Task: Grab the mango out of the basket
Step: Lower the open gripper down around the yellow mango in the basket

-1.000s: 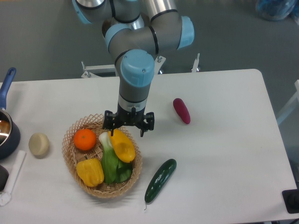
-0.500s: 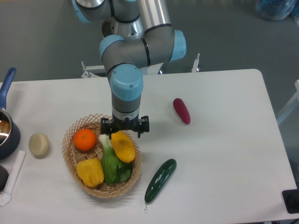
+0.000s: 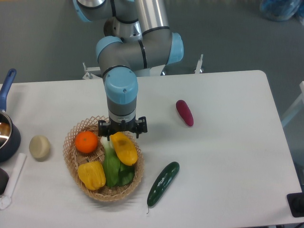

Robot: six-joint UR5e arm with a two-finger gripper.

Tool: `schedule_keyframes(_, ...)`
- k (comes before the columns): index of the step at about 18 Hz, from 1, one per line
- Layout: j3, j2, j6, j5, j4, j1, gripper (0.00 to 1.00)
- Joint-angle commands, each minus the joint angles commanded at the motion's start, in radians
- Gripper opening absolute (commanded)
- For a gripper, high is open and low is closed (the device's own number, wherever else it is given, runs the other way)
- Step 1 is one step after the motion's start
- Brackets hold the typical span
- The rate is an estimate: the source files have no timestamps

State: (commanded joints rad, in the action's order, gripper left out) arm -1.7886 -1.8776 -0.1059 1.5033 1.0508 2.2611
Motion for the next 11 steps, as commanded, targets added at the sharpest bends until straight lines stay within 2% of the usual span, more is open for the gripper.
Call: schedule_keyframes(11, 0.02, -0.043, 0.057, 0.044, -0.003, -0.017, 1.0)
